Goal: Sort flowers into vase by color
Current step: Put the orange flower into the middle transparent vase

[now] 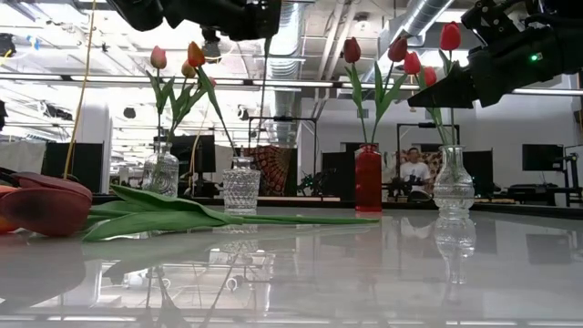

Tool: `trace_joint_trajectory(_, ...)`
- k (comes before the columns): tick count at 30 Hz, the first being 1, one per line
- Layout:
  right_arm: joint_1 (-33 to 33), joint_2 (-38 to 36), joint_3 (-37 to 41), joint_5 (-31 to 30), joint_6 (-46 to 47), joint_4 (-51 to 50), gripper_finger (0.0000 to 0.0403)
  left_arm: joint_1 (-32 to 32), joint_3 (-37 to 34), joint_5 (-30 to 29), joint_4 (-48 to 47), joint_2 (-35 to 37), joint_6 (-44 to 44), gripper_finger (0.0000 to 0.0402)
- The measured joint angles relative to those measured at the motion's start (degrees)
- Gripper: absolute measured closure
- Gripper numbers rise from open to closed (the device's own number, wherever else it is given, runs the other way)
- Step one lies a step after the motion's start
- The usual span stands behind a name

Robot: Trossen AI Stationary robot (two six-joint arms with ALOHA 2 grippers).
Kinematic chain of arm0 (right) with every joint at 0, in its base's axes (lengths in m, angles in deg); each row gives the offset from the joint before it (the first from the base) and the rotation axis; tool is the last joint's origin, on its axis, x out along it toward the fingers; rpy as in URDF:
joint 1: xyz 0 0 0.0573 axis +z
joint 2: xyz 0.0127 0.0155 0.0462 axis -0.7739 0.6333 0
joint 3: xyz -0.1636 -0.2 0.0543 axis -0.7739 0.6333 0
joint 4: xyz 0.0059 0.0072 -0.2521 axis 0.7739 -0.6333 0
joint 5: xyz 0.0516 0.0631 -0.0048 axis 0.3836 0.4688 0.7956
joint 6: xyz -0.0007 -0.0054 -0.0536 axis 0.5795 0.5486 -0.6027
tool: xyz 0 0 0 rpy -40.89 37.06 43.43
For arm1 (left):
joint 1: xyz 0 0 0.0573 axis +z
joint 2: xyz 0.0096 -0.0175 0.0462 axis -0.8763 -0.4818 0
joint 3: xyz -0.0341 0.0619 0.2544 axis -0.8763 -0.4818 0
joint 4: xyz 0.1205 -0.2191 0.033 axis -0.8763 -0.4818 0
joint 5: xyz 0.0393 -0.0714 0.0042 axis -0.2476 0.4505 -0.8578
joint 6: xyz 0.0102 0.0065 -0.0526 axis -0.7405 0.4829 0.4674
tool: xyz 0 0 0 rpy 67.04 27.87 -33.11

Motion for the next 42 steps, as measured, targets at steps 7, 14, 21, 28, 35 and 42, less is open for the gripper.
trace_joint_trajectory(7, 0.0, 0.0, 0.0, 0.0, 0.0, 0.0, 0.0147, -0.5, 0.0, -1.7, -6.2, 2.4, 1.2, 0.0399)
trace_joint_trajectory(14, 0.0, 0.0, 0.0, 0.0, 0.0, 0.0, 0.0147, -0.2, 0.0, -1.7, -10.8, 2.4, 4.2, 0.0399)
trace_joint_trajectory(21, 0.0, 0.0, 0.0, 0.0, 0.0, -0.1, 0.0147, 0.0, 0.0, -1.7, -13.8, 2.4, 6.0, 0.0399)
trace_joint_trajectory(28, 0.0, 0.0, 0.0, 0.0, 0.0, 0.0, 0.0147, 0.0, 0.0, -1.7, -18.1, 2.4, 6.2, 0.0399)
trace_joint_trajectory(35, 0.0, 0.0, 0.0, 0.0, 0.0, 0.0, 0.0147, 0.0, 0.0, -1.7, -21.5, 2.4, 6.1, 0.0399)
trace_joint_trajectory(42, 0.0, 0.0, 0.0, 0.0, 0.0, 0.0, 0.0147, 0.3, 0.0, -4.5, -21.5, 2.4, 8.0, 0.0383)
